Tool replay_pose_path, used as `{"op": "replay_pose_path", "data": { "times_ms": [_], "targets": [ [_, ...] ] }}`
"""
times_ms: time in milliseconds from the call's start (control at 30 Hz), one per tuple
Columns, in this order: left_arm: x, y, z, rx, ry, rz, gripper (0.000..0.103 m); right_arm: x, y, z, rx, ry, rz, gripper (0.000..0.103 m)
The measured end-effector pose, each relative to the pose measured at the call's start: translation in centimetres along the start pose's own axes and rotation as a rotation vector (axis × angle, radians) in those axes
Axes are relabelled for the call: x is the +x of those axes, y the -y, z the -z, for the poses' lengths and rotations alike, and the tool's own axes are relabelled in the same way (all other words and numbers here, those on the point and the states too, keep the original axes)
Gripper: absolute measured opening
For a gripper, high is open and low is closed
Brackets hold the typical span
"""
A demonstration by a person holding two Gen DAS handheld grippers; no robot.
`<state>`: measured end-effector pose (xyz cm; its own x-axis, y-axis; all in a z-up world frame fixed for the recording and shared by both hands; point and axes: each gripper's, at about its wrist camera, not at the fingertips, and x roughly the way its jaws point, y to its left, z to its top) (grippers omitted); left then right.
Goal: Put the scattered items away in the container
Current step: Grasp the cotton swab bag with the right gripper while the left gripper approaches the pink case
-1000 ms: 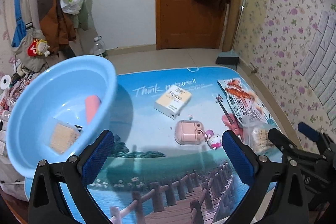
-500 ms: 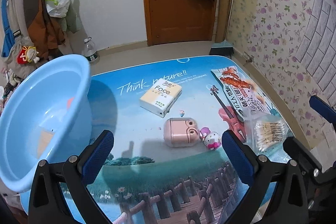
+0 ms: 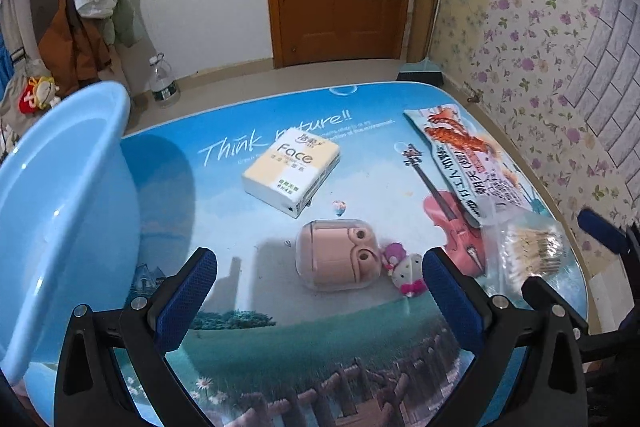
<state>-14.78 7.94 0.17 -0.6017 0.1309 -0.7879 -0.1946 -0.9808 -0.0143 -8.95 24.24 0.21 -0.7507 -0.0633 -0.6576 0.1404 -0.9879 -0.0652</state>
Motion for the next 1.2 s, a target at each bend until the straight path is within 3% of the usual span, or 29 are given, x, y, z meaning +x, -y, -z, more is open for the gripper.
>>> {"op": "replay_pose_path", "data": {
  "times_ms": [300,700,1200],
  "targets": [
    [2.4,-1.4,-0.7,-0.062,-0.041,-0.008,0.103,1.7,0.4,0.5,0.052,-0.042,-0.002,0.092],
    [3.0,-2.4,-0.4,-0.107,-0.049,0.04,0.101,3.0,-0.1,0.0,0.053,-0.061,0.007,0.093],
    [2.7,-2.8,-0.3,-0.08,-0.033,0.012,0.096,3.4,-0.5,0.0,0.046,-0.069,0.014,0.093]
  ]
}}
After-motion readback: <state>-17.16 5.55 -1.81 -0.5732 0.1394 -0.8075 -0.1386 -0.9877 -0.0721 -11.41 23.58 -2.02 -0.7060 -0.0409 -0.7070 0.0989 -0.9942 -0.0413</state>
